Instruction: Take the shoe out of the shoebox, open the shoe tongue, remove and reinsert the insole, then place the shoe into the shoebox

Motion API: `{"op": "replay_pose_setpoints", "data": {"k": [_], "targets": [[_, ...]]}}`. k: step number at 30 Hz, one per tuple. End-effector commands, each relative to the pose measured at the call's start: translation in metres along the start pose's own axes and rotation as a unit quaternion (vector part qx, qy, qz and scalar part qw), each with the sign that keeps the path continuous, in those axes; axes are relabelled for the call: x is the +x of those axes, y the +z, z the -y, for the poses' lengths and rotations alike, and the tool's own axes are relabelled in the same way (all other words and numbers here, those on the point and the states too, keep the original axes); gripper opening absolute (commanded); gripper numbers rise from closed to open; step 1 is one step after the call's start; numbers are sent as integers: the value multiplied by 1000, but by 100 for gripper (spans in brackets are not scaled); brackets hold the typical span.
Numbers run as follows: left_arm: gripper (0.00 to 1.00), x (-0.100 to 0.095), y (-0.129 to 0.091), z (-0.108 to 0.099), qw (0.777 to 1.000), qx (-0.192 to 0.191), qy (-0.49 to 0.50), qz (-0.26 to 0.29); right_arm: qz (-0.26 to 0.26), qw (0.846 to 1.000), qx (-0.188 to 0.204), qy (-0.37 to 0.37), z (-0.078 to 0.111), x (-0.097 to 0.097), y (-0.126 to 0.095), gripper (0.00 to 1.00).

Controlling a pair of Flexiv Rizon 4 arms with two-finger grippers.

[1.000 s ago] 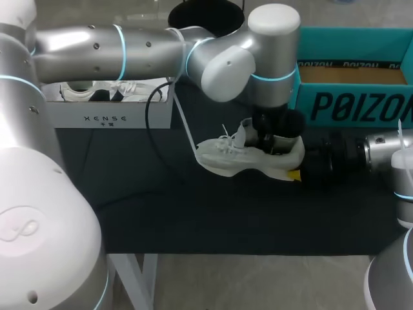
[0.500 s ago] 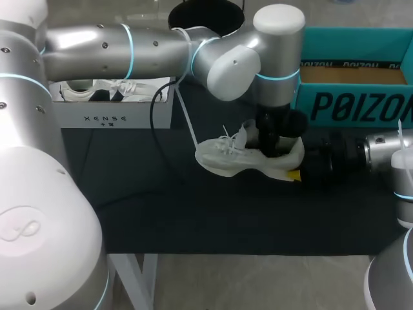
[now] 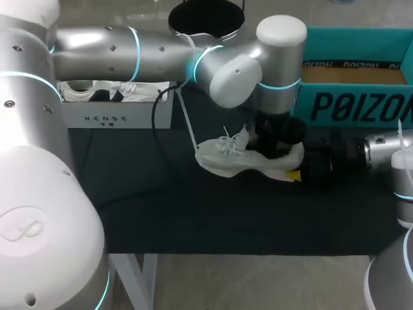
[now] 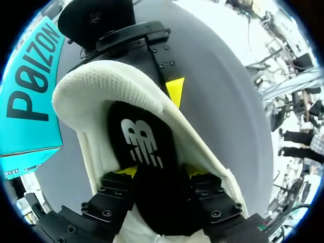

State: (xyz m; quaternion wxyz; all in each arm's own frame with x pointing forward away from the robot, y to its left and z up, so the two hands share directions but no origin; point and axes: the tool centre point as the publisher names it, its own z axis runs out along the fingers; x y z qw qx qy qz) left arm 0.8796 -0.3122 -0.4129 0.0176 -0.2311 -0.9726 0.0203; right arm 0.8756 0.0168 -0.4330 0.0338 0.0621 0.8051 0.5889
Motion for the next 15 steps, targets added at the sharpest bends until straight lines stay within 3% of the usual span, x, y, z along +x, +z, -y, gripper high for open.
{"op": "replay_pose_setpoints", "data": {"k": [1, 3, 4, 5, 6, 15], "targets": [[73, -7, 35, 9, 1000, -7, 1, 1, 0, 1000, 1, 1, 2, -1, 3, 0], [71, -9, 42, 12, 1000, -8, 2, 5, 0, 1000, 1, 1, 2, -1, 3, 0], [50, -9, 46, 14, 1000, -8, 1, 11, 0, 1000, 1, 1, 2, -1, 3, 0], [43, -9, 47, 16, 1000, -8, 1, 14, 0, 1000, 1, 1, 2, -1, 3, 0], [0, -9, 48, 17, 1000, -6, 0, 18, 0, 1000, 1, 1, 2, -1, 3, 0], [0, -2, 34, 19, 999, -4, -2, 44, 0, 1000, 1, 1, 2, -1, 3, 0]]}}
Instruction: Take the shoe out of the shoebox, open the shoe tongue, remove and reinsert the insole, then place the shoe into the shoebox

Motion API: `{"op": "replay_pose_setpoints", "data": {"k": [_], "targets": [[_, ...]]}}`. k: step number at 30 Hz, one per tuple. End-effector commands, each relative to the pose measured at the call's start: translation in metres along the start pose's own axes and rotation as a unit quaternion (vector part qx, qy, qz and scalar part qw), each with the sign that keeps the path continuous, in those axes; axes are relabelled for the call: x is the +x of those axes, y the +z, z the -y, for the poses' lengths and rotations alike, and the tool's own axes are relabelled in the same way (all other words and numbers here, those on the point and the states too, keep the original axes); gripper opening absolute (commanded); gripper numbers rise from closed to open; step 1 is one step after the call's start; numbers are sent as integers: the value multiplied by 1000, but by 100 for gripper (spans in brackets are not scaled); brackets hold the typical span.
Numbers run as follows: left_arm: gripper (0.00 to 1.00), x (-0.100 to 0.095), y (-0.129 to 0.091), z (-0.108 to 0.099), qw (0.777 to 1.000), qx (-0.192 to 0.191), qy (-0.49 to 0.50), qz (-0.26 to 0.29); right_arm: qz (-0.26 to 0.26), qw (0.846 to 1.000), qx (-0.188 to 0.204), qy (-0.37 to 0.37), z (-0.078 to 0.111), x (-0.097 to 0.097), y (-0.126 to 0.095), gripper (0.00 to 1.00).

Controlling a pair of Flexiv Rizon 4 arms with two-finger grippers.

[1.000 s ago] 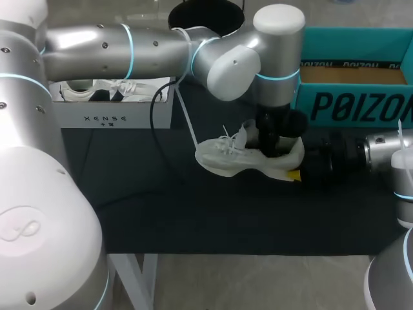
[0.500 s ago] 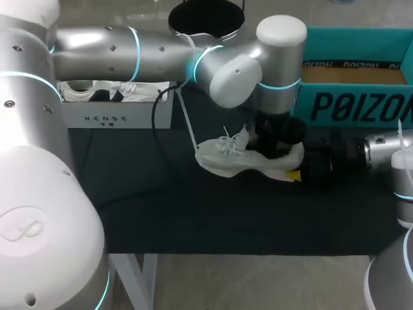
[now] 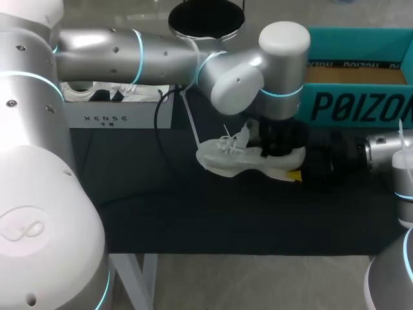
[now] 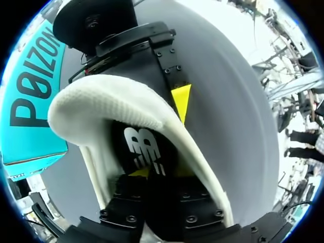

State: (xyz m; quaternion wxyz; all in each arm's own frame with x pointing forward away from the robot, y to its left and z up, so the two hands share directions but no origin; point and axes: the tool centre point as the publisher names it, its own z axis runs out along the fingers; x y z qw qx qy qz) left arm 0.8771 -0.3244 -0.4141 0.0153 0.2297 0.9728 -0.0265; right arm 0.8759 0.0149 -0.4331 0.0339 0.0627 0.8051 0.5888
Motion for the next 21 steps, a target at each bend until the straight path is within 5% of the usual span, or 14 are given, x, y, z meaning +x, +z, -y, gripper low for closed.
{"op": "replay_pose_setpoints", "data": {"k": [1, 21], "targets": [[0, 4, 30, 6, 1000, -3, -1, 13, 0, 1000, 0, 0, 1, 0, 5, 0], [0, 4, -19, 6, 998, -12, 7, 63, 0, 1000, 0, 0, 1, 0, 5, 0]]}}
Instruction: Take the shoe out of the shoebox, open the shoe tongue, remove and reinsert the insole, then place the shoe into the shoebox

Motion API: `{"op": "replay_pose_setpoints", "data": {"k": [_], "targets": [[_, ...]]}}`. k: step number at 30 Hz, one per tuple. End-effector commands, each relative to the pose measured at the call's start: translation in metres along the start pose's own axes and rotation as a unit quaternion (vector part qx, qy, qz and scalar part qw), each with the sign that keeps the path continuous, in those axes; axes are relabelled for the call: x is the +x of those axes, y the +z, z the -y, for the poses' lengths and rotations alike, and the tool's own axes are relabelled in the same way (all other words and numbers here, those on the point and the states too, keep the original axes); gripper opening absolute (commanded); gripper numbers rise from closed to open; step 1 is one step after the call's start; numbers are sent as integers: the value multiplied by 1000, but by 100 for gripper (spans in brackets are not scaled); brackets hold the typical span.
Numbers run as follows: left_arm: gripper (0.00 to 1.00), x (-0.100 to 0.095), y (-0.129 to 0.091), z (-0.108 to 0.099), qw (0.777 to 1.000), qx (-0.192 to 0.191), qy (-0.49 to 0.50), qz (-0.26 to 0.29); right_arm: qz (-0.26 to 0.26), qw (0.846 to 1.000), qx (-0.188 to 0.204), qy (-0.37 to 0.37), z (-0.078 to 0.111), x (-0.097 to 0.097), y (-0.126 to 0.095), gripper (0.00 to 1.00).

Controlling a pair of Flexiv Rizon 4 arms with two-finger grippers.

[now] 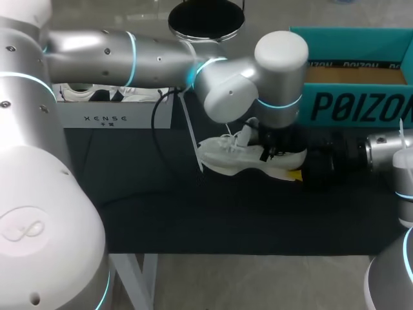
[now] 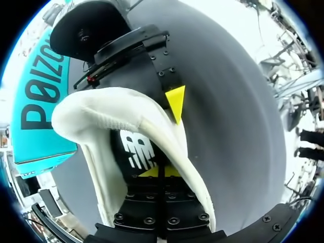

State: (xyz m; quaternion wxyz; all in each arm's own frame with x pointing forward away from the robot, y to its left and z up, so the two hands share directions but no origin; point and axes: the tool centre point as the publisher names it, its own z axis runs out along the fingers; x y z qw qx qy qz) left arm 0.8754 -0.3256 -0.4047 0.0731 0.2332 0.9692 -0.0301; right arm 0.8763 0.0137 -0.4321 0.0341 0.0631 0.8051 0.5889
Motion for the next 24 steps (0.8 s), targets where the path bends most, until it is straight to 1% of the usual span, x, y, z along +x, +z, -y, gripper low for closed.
{"op": "replay_pose_setpoints", "data": {"k": [1, 8, 13, 24], "targets": [[0, 2, -13, 3, 1000, -2, 1, 8, 0, 1000, 1, 0, 2, 0, 6, 0], [0, 0, -22, 1, 1000, -1, 0, 15, 0, 1000, 1, 0, 2, 0, 6, 0], [0, -3, -25, 0, 1000, 1, -3, 16, 0, 1000, 1, 0, 2, 0, 6, 0], [0, -14, -43, -4, 999, 7, -10, 38, 0, 1000, 1, 0, 2, 0, 6, 0]]}}
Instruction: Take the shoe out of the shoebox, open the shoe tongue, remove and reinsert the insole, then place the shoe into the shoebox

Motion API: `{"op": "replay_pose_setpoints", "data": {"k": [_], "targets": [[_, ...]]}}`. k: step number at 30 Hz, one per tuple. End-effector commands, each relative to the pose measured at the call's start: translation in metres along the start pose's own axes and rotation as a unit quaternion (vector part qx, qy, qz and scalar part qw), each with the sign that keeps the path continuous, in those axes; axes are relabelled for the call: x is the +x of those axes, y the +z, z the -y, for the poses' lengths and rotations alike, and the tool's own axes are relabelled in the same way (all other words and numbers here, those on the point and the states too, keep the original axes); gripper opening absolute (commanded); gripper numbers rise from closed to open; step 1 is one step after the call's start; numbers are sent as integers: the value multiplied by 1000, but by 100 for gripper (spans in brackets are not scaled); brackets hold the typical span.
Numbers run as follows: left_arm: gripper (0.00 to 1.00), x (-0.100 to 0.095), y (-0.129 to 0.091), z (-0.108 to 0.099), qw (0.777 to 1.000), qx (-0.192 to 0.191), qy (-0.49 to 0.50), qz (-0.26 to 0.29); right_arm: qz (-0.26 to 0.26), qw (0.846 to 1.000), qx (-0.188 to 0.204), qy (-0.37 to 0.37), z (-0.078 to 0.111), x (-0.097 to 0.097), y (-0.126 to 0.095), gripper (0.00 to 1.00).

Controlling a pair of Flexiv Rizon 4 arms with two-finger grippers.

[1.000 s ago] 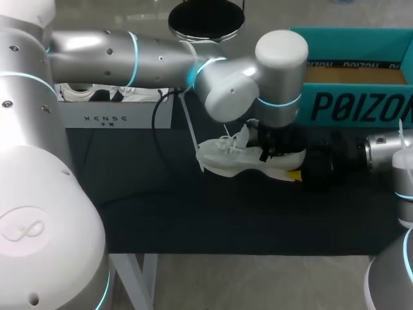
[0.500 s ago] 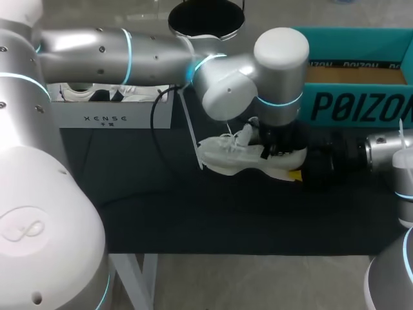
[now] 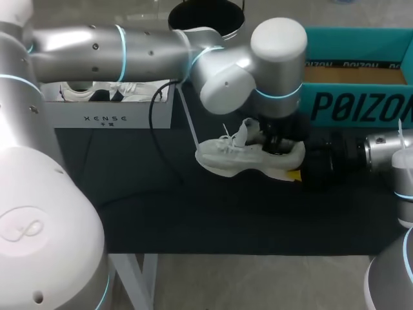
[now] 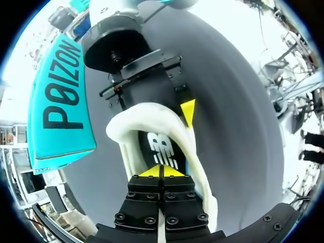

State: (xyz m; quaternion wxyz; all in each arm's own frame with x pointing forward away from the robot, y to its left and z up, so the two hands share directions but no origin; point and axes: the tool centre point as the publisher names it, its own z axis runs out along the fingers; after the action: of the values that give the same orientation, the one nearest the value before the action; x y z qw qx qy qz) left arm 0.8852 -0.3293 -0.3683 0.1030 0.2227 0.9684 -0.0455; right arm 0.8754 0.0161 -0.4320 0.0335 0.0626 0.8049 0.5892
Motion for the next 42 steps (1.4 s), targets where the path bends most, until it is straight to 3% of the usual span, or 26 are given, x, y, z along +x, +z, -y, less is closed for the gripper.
{"op": "replay_pose_setpoints", "data": {"k": [1, 16, 29, 42], "targets": [[0, 0, -11, -5, 1000, 0, 0, 7, 0, 1000, 1, 0, 3, -1, 4, 0], [0, -9, -32, -15, 1000, 12, -9, 14, 0, 1000, 1, 0, 3, -1, 4, 0], [0, 17, -7, -8, 996, 33, -9, -84, 0, 1000, 1, 0, 3, -1, 4, 0], [0, 27, 4, -5, 992, 36, -5, -124, 0, 1000, 1, 0, 3, -1, 4, 0]]}}
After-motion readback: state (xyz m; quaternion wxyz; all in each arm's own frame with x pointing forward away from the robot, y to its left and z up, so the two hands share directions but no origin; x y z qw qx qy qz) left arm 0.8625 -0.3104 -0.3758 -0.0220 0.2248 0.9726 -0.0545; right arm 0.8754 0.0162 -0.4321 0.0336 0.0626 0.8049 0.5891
